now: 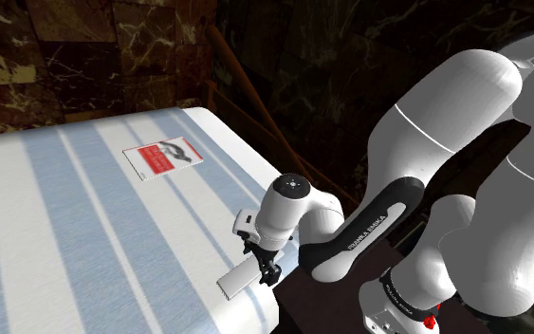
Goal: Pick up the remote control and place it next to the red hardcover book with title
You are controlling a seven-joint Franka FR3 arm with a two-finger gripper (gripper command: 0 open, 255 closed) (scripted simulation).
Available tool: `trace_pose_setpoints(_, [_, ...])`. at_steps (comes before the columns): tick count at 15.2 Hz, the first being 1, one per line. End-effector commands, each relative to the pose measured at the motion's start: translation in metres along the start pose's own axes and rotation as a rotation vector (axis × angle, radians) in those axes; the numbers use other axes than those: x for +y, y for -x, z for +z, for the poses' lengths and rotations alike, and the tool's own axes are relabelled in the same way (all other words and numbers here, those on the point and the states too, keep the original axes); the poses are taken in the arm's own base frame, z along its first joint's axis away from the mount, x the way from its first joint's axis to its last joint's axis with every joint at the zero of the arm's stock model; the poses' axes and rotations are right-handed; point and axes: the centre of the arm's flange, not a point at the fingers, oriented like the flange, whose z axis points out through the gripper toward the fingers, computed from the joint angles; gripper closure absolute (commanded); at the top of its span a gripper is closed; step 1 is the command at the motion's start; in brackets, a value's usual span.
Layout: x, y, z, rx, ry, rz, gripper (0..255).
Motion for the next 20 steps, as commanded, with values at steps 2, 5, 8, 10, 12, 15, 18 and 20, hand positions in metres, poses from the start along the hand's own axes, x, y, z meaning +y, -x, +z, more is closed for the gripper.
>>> trace_pose_setpoints(2, [0.000,0.000,0.002,0.000,0.000,0.000,0])
trace_pose_setpoints(5, [0.000,0.000,0.002,0.000,0.000,0.000,0])
trace_pose_setpoints(8, [0.000,0.000,0.002,0.000,0.000,0.000,255])
trace_pose_setpoints(10, [0.000,0.000,0.002,0.000,0.000,0.000,255])
trace_pose_setpoints(12, [0.000,0.000,0.002,0.000,0.000,0.000,255])
trace_pose_setpoints(15, [0.001,0.000,0.002,0.000,0.000,0.000,255])
trace_pose_setpoints(18, [0.001,0.000,-0.008,0.000,0.000,0.000,255])
trace_pose_setpoints(20, [0.001,0.000,-0.019,0.000,0.000,0.000,255])
